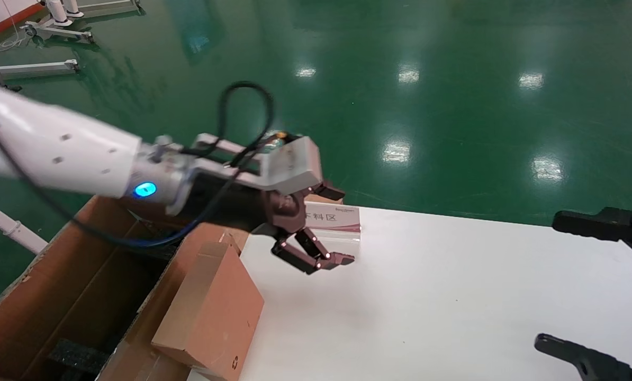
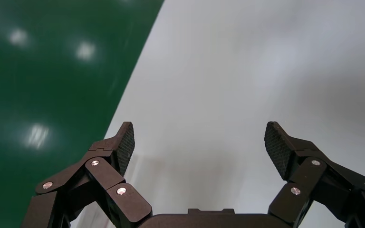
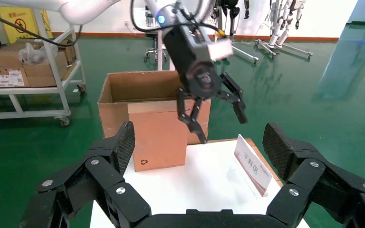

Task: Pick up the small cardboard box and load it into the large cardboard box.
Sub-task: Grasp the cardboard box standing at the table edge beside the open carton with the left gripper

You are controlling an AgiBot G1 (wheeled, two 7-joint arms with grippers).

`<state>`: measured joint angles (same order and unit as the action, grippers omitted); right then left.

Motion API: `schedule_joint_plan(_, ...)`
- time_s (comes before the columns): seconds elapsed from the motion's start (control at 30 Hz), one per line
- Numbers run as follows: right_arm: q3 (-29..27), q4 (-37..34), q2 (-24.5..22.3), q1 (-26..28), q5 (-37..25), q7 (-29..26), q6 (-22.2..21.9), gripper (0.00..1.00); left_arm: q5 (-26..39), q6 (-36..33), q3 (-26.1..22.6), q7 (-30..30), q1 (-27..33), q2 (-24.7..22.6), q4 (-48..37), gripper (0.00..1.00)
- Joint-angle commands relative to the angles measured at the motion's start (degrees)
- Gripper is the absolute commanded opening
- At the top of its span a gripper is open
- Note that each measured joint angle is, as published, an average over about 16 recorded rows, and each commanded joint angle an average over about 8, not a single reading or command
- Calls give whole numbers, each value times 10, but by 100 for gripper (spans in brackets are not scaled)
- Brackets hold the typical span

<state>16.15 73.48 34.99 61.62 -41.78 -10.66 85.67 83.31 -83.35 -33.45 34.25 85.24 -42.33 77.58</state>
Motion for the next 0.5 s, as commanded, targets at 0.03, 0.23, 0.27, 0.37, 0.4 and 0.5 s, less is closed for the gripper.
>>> schedule_joint_plan(0.03,0,0,0,0,0,0,0,100,42,-10,-21,32,29,-20,0,100)
schedule_joint_plan(0.23,0,0,0,0,0,0,0,100,118,-42,-73,122,86,-75,-1,100)
schedule_joint_plan(0.27,0,0,0,0,0,0,0,100,129,-45,-81,137,95,-84,-1,100)
schedule_joint_plan(0.37,1,0,0,0,0,0,0,100,164,-52,-105,182,121,-102,-1,100)
schedule_joint_plan(0.4,1,0,0,0,0,0,0,100,172,-56,-111,194,133,-93,0,100)
schedule_joint_plan(0.5,1,0,0,0,0,0,0,100,170,-65,-126,206,168,-39,2,100)
